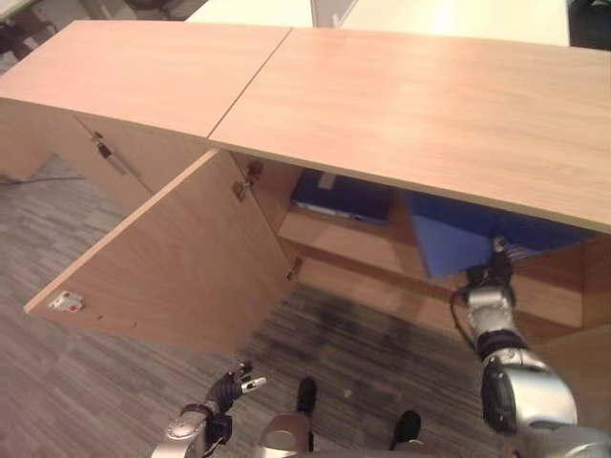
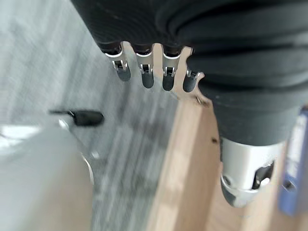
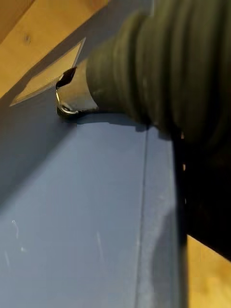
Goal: Put the empty folder in the office cabinet
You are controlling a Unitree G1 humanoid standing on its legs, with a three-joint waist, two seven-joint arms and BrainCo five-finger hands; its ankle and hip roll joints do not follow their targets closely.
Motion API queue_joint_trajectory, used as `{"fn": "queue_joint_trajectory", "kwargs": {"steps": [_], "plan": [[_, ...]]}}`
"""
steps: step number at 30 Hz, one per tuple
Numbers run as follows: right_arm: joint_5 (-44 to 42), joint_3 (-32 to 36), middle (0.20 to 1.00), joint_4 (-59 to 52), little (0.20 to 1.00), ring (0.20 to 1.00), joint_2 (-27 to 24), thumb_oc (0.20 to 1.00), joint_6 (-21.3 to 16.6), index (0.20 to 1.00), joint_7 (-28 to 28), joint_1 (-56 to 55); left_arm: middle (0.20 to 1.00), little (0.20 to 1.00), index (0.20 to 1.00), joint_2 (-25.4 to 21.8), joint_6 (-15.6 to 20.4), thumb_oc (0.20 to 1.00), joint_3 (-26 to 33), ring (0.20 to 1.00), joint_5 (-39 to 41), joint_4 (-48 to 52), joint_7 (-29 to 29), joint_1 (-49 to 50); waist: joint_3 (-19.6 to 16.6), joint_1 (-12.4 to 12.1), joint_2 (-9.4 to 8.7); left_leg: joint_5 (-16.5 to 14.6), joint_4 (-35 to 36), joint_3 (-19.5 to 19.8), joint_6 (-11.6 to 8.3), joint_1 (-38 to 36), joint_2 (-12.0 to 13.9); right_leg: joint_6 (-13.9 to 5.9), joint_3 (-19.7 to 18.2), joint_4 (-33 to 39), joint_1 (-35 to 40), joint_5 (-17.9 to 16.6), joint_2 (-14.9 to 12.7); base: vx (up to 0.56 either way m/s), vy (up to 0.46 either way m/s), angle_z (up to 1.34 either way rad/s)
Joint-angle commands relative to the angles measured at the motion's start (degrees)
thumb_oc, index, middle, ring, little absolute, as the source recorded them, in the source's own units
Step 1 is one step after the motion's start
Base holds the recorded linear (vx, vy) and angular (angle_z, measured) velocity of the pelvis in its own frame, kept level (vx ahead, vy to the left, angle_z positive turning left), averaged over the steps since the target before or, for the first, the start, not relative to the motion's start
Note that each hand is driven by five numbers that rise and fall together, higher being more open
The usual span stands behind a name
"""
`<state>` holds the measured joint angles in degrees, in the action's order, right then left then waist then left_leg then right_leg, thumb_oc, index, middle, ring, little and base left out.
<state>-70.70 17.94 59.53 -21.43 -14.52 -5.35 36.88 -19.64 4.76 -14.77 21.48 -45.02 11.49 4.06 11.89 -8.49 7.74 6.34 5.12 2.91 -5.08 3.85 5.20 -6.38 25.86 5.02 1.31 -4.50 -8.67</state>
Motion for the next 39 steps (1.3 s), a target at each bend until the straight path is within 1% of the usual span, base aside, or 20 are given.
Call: {"fn": "queue_joint_trajectory", "kwargs": {"steps": [1, 2, 5, 6, 8, 9, 10, 11, 12, 16, 18, 21, 22, 25, 27, 28, 30, 31, 33, 39], "plan": [[-4.97, 0.87, 0.2, 0.98, 0.2, 0.2, -3.79, 0.2, -5.74, 0.2, -2.41, 3.94, 1.0, 1.0, 1.0, -2.12, 2.64, 1.0, -2.87, 1.0, -0.69, 1.58, -1.89, -3.82, 2.18, -0.79, -1.61, -4.43, -0.58, 2.41, 1.53, -0.56, -4.0, -1.77, -6.17, -9.08, -2.54, 8.43, -1.44, -0.08, 0.055, 0.07], [-5.56, 1.3, 0.2, 2.82, 0.2, 0.2, -6.39, 0.2, -6.04, 0.2, -3.67, 7.29, 1.0, 1.0, 1.0, -2.08, 2.67, 1.0, -4.0, 1.0, -0.61, 2.06, -1.96, -4.02, 2.82, -1.11, -0.61, -4.11, -0.71, 2.42, 1.57, 0.42, -4.17, -1.79, -6.37, -10.16, -4.09, 8.62, -1.75, -0.07, 0.057, 0.05], [-6.18, 1.22, 0.2, 5.01, 0.2, 0.2, -9.58, 0.2, -6.36, 0.2, -4.99, 10.93, 1.0, 1.0, 1.0, -2.17, 2.68, 1.0, -5.25, 1.0, -0.81, 1.61, -2.19, -3.95, 3.23, -1.45, 0.45, -3.8, -0.8, 2.15, 1.57, 1.52, -4.21, -1.83, -6.87, -11.28, -5.93, 8.83, -2.2, -0.03, 0.029, 0.01], [-6.19, 1.12, 0.2, 5.25, 0.2, 0.2, -9.82, 0.2, -6.34, 0.2, -5.04, 11.24, 1.0, 1.0, 1.0, -2.06, 2.72, 1.0, -5.28, 1.0, -0.8, 1.57, -2.22, -4.1, 3.24, -1.52, 0.52, -3.78, -0.8, 2.12, 1.58, 1.66, -4.21, -1.83, -6.92, -11.45, -6.17, 8.87, -2.23, -0.03, 0.033, 0.0], [-5.44, 0.14, 0.2, 6.68, 0.2, 0.2, -12.62, 0.2, -6.37, 0.2, -6.83, 15.17, 1.0, 1.0, 1.0, -2.4, 2.89, 1.0, -6.18, 1.0, -1.11, 0.68, -2.64, -4.54, 3.98, -1.77, 1.44, -3.48, -1.19, 1.42, 1.35, 3.11, -4.07, -1.92, -7.35, -12.85, -8.1, 8.97, -2.96, -0.04, 0.029, -0.01], [-5.41, 0.05, 0.2, 6.9, 0.2, 0.2, -12.87, 0.2, -6.3, 0.2, -6.9, 15.52, 1.0, 1.0, 1.0, -2.29, 2.89, 1.0, -6.19, 1.0, -1.11, 0.67, -2.66, -4.71, 4.01, -1.83, 1.51, -3.49, -1.31, 1.38, 1.35, 3.34, -4.1, -1.92, -7.41, -13.04, -8.38, 9.01, -3.01, -0.04, 0.021, -0.05], [-5.54, -0.74, 0.2, 7.79, 0.2, 0.2, -14.94, 0.2, -6.64, 0.2, -7.83, 18.75, 1.0, 1.0, 1.0, -2.72, 3.22, 1.0, -6.71, 1.0, -1.14, 0.33, -3.24, -4.75, 4.52, -2.2, 2.28, -3.56, -2.13, 1.12, 1.24, 4.81, -4.25, -1.96, -7.75, -13.96, -9.87, 9.29, -3.46, -0.04, 0.024, -0.06], [-5.69, -1.08, 0.2, 8.26, 0.2, 0.2, -15.89, 0.2, -6.74, 0.2, -8.15, 20.19, 1.0, 1.0, 1.0, -2.82, 3.29, 1.0, -6.94, 1.0, -0.85, 0.25, -3.41, -4.85, 4.63, -2.37, 2.63, -3.5, -2.75, 0.8, 1.14, 5.76, -4.15, -1.97, -7.83, -14.37, -10.63, 9.24, -3.73, -0.02, 0.014, -0.05], [-5.89, -1.7, 0.2, 8.53, 0.2, 0.2, -16.89, 0.2, -6.88, 0.2, -8.43, 22.01, 1.0, 1.0, 1.0, -2.96, 3.28, 1.0, -7.17, 1.0, -0.33, 0.09, -3.62, -4.98, 4.72, -2.66, 2.84, -4.14, -3.62, 0.57, 0.94, 6.75, -4.16, -2.01, -8.11, -15.23, -11.53, 10.06, -3.95, -0.02, -0.009, -0.04], [-5.96, -4.48, 0.2, 8.09, 0.2, 0.2, -20.35, 0.2, -7.9, 0.2, -9.31, 28.27, 1.0, 1.0, 1.0, -3.92, 3.46, 1.0, -7.91, 1.0, 1.41, 0.74, -3.66, -5.83, 5.91, -3.26, 3.8, -5.45, -9.81, -0.14, 0.16, 13.38, -4.37, -1.53, -8.8, -19.53, -16.64, 11.31, -5.13, -0.05, -0.028, -0.04], [-7.82, -5.61, 0.2, 9.13, 0.2, 0.2, -22.14, 0.2, -9.0, 0.2, -10.04, 32.51, 1.0, 1.0, 1.0, -5.49, 3.52, 1.0, -9.02, 1.0, 1.82, 2.19, -3.44, -6.32, 5.98, -3.65, 4.63, -7.29, -15.55, -0.58, -0.31, 18.51, -5.13, -0.89, -9.26, -25.52, -21.64, 13.3, -5.64, -0.05, -0.05, 0.12], [-7.68, -6.9, 0.2, 9.43, 0.2, 0.2, -22.61, 0.2, -9.07, 0.2, -10.21, 34.81, 1.0, 1.0, 1.0, -6.68, 3.56, 1.0, -9.43, 1.0, 1.3, 2.8, -3.31, -6.39, 5.64, -3.83, 4.81, -8.87, -19.8, -0.81, -0.34, 22.17, -5.34, -0.57, -10.13, -30.15, -25.59, 15.19, -6.22, 0.03, -0.025, 0.17], [-6.74, -8.08, 0.2, 8.91, 0.2, 0.2, -23.3, 0.2, -9.01, 0.2, -10.36, 35.78, 1.0, 1.0, 1.0, -7.59, 3.43, 1.0, -9.04, 1.0, 1.37, 2.37, -3.62, -6.33, 5.31, -3.83, 4.93, -11.11, -22.66, -0.17, -0.43, 24.0, -5.41, -0.61, -11.66, -33.99, -27.82, 17.98, -6.39, 0.11, -0.049, 0.1], [-5.09, -10.3, 0.2, 8.05, 0.2, 0.2, -24.35, 0.2, -8.9, 0.2, -11.03, 38.11, 1.0, 1.0, 1.0, -8.61, 3.7, 1.0, -8.6, 1.0, 2.23, 2.52, -4.06, -6.16, 5.26, -3.78, 5.35, -12.79, -26.65, -0.09, -0.52, 28.08, -5.93, -0.14, -12.93, -39.77, -32.62, 20.49, -7.46, 0.03, -0.015, 0.11], [-4.6, -11.31, 0.2, 8.03, 0.2, 0.2, -24.81, 0.2, -9.07, 0.2, -11.31, 39.52, 1.0, 1.0, 1.0, -8.92, 3.78, 1.0, -8.81, 1.0, 2.26, 2.98, -3.95, -6.07, 4.95, -3.78, 5.5, -13.05, -27.86, -0.25, -0.56, 29.91, -6.11, -0.07, -13.34, -41.58, -34.73, 21.12, -7.93, -0.02, 0.026, 0.14], [-4.65, -12.75, 0.2, 7.49, 0.2, 0.2, -25.23, 0.2, -9.55, 0.2, -11.49, 41.71, 1.0, 1.0, 1.0, -9.8, 3.92, 1.0, -10.14, 1.0, 2.16, 4.03, -3.52, -6.02, 4.91, -3.57, 6.14, -13.2, -29.17, -0.34, -0.5, 32.29, -6.27, 0.1, -14.0, -44.23, -37.77, 21.97, -8.52, -0.02, 0.044, 0.07], [-4.43, -13.58, 0.2, 7.49, 0.2, 0.2, -25.45, 0.2, -9.71, 0.2, -11.81, 42.37, 1.0, 1.0, 1.0, -9.76, 3.89, 1.0, -10.4, 1.0, 2.14, 4.57, -3.51, -5.85, 4.48, -3.67, 6.22, -13.37, -29.76, -0.26, -0.44, 33.53, -6.55, 0.23, -14.56, -45.4, -39.28, 22.49, -8.74, -0.01, 0.022, 0.02], [-4.08, -14.45, 0.2, 7.19, 0.2, 0.2, -25.72, 0.2, -9.77, 0.2, -11.97, 43.13, 1.0, 1.0, 1.0, -9.89, 3.87, 1.0, -11.13, 1.0, 2.58, 5.27, -3.52, -5.84, 4.6, -3.53, 6.77, -13.51, -30.82, -0.29, -0.43, 35.7, -6.77, 0.39, -15.12, -47.3, -41.65, 23.18, -9.11, 0.0, 0.008, 0.07], [-3.61, -15.48, 0.2, 7.4, 0.2, 0.2, -25.93, 0.2, -9.72, 0.2, -12.43, 43.65, 1.0, 1.0, 1.0, -10.01, 4.09, 1.0, -11.71, 1.0, 3.02, 6.37, -3.5, -5.75, 4.72, -3.44, 7.22, -13.59, -31.66, -0.47, -0.48, 37.44, -6.89, 0.57, -15.66, -48.75, -43.62, 23.65, -9.47, 0.01, 0.022, 0.09], [-3.56, -14.61, 0.2, 8.53, 0.2, 0.2, -24.36, 0.2, -9.71, 0.2, -13.96, 42.4, 1.0, 1.0, 1.0, -9.52, 4.22, 1.0, -12.5, 1.0, 4.12, 8.06, -4.61, -6.28, 4.84, -3.19, 7.93, -14.76, -35.17, -0.34, 0.04, 42.58, -7.54, 0.8, -17.29, -53.81, -49.71, 25.4, -10.1, 0.02, 0.001, 0.04]]}}
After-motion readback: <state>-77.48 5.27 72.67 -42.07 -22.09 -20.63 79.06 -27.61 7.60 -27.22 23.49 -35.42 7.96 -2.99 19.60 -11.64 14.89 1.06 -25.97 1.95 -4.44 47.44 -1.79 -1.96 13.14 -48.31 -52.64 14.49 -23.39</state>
